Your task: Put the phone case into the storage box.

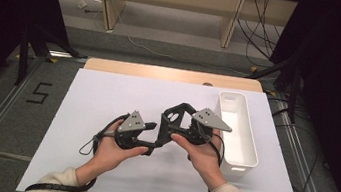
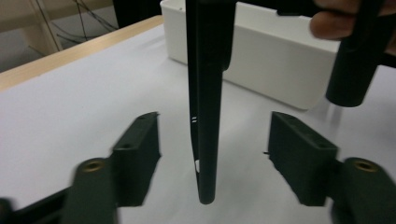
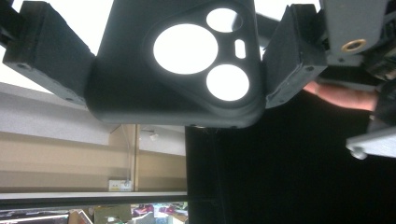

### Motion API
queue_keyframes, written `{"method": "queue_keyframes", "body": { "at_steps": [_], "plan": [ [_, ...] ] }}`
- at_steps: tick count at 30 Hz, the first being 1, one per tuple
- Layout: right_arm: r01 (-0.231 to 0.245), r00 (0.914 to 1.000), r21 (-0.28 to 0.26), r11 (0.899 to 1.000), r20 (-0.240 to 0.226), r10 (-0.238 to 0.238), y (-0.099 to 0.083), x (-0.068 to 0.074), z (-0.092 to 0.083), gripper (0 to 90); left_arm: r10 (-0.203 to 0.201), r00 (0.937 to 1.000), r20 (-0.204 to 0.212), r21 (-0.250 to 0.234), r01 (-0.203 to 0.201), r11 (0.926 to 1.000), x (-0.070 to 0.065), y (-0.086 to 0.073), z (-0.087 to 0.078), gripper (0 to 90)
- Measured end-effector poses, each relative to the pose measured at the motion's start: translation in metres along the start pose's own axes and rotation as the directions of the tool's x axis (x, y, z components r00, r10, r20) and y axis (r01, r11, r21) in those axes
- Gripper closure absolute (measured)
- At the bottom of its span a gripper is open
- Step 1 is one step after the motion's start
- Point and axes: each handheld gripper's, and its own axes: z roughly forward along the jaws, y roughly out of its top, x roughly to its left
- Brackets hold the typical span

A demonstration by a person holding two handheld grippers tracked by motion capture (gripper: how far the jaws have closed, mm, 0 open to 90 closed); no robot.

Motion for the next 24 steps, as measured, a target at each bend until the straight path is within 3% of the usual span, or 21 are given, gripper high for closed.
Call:
{"method": "queue_keyframes", "body": {
  "at_steps": [4,14,19,24],
  "plan": [
    [0.0,1.0,0.0,1.0,0.003,0.0,0.001,-0.001,-0.001,14.9,0.0,0.9999,0.013,-0.021,0.0,0.9998,-0.002,0.003,-0.005,16.4],
    [0.003,1.0,-0.004,1.0,0.003,-0.003,0.002,-0.002,-0.003,14.8,0.022,0.9996,0.017,-0.022,-0.022,0.9995,0.0,0.001,-0.014,4.1],
    [0.002,1.0,-0.006,1.0,0.007,-0.002,0.003,-0.003,-0.003,14.8,0.047,0.9988,0.014,0.033,-0.048,0.9983,0.002,-0.003,-0.017,5.8],
    [0.001,1.0,-0.006,1.0,0.007,-0.001,0.003,-0.004,-0.004,14.8,0.068,0.9975,0.018,0.116,-0.07,0.9908,0.006,-0.011,-0.022,8.5]
  ]
}}
